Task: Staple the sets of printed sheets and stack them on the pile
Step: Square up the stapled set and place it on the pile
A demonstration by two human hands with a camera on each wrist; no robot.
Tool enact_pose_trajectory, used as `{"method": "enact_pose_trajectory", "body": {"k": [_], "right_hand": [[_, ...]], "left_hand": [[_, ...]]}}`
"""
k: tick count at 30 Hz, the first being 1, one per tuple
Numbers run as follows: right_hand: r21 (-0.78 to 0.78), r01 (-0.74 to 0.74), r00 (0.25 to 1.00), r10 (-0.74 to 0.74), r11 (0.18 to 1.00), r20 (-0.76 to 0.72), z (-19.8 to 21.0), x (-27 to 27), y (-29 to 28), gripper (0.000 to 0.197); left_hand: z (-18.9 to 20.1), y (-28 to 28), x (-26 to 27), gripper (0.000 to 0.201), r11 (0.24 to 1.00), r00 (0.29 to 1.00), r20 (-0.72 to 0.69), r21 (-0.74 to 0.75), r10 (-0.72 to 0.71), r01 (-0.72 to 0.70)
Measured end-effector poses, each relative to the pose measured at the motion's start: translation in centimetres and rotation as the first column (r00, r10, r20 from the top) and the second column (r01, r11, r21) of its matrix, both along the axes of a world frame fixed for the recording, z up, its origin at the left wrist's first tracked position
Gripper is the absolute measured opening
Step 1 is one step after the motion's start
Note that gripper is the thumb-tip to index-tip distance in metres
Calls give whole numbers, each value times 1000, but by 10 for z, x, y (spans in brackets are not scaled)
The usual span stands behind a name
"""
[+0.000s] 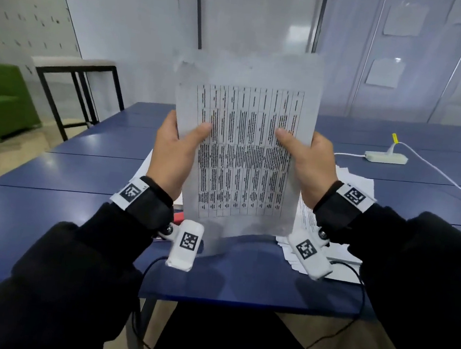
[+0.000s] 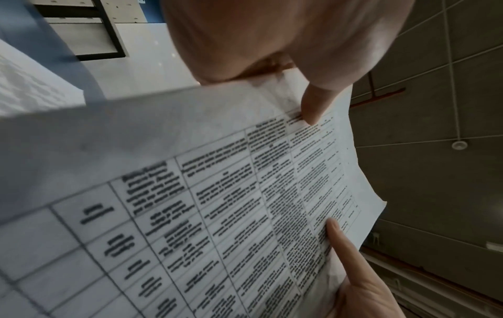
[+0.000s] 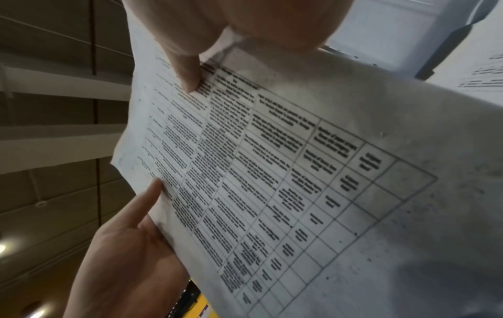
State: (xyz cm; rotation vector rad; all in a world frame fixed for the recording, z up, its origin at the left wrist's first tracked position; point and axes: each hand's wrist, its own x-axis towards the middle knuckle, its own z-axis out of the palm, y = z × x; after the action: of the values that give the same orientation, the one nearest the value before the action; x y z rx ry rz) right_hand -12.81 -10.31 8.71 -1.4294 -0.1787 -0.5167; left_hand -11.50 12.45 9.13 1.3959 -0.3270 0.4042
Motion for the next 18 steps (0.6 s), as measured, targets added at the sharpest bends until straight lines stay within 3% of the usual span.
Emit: {"method": "enact_pose_trajectory", "body": {"k": [7,12,18], "right_hand": [[-13,-11,996,10,1000,-94,-34,-3,6,18],[-16,-34,996,33,999,-82,-31,-4,6,21],[-2,-5,991,4,1000,-131,-46,-7,8,26]], "left_hand": [[-36,3,-14,39,997,997,-81,77,16,-10],[-29,5,-15,29,999,997,-76,39,16,-13],[-46,4,-19,28,998,997,-80,61,7,-2]]}}
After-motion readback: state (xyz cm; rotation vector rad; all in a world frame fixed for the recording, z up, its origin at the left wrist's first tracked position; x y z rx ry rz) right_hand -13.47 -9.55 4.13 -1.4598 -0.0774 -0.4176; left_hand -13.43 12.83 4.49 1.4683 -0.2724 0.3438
